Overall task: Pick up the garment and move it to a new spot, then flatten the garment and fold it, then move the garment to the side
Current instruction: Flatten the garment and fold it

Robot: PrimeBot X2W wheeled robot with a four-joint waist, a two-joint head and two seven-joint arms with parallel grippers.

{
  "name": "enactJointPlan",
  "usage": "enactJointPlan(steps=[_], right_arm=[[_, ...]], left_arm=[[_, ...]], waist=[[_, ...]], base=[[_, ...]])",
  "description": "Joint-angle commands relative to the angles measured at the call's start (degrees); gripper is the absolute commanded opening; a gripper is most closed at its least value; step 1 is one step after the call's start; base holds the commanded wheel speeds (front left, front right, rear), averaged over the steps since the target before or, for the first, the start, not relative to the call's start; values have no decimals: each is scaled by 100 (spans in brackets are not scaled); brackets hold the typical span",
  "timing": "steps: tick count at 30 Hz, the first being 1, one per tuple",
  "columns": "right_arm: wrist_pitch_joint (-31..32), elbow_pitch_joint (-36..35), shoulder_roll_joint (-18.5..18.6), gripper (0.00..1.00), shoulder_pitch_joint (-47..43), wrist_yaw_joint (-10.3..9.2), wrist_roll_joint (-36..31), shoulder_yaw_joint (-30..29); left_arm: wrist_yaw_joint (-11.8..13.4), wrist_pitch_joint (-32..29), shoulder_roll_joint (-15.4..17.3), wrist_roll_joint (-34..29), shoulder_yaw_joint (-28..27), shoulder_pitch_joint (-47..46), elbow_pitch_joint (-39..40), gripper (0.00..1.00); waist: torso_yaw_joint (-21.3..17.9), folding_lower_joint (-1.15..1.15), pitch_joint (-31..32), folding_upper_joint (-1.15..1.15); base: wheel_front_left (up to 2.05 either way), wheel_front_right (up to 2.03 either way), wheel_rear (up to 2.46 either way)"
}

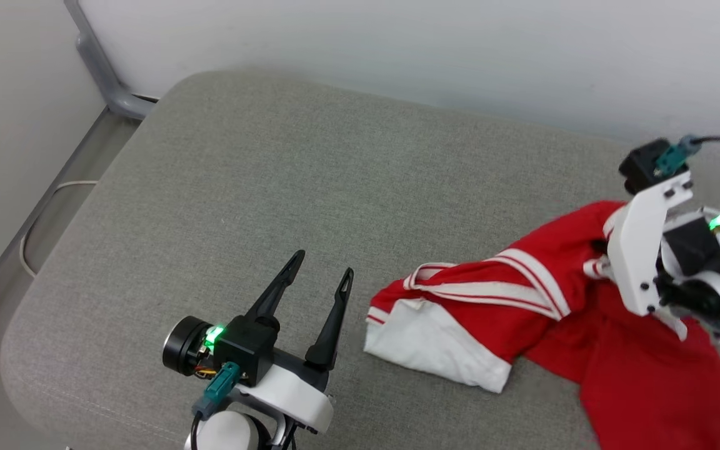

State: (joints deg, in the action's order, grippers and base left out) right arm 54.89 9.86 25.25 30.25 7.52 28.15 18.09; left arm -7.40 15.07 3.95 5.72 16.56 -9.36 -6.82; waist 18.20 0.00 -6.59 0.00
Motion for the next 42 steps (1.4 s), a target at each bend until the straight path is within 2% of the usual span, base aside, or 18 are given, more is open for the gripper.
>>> enactJointPlan(steps=[1, 5, 9, 13, 17, 23, 30, 34, 38, 42], right_arm=[[-108, 63, 20, 0, 281, -6, -15, -23], [-526, 353, 78, 0, 1114, -6, -87, -37], [-1252, 693, 126, 0, 1920, -6, -382, 68], [-1959, 969, 60, 0, 2178, -6, -603, 200], [-2382, 883, 55, 0, 1580, -7, -562, 362], [-2737, 511, -92, 0, -170, -7, -272, 105], [-2449, 66, -350, 0, -1985, -5, 157, -7], [-2177, -37, -107, 0, -2461, -5, 204, 81], [-1960, -113, 294, 0, -2665, -8, 82, 213], [-2023, -148, 521, 0, -2655, -8, -37, 159]], left_arm=[[-3, 15, 11, -20, 14, 75, -23, 100], [-8, 15, 9, -13, 43, 148, -42, 100], [-9, 15, 23, -2, 20, 231, -30, 100], [-11, 15, 28, 8, -45, 320, 4, 100], [-11, 15, 19, 2, -142, 370, 59, 100], [-11, 15, 8, -6, -208, 420, 69, 100], [-11, 15, 87, 27, -245, 317, 49, 100], [-11, 15, 136, 65, -224, 224, -2, 100], [-5, 15, 156, 103, -185, 165, -76, 100], [-5, 15, 156, 137, -153, 124, -160, 100]], waist=[[-4, 0, 145, 0], [40, 0, 324, 0], [78, 0, 429, 0], [58, 0, 474, 0], [-38, 0, 441, 0], [-307, 0, 364, 0], [-815, 0, 255, 0], [-1094, 0, 188, 0], [-1311, 0, 141, 0], [-1474, 0, 113, 0]], base=[[0, 0, 0], [0, 0, 0], [0, 0, 0], [0, 0, 0], [0, 0, 0], [0, 0, 0], [0, 0, 0], [0, 0, 0], [0, 0, 0], [0, 0, 0]])
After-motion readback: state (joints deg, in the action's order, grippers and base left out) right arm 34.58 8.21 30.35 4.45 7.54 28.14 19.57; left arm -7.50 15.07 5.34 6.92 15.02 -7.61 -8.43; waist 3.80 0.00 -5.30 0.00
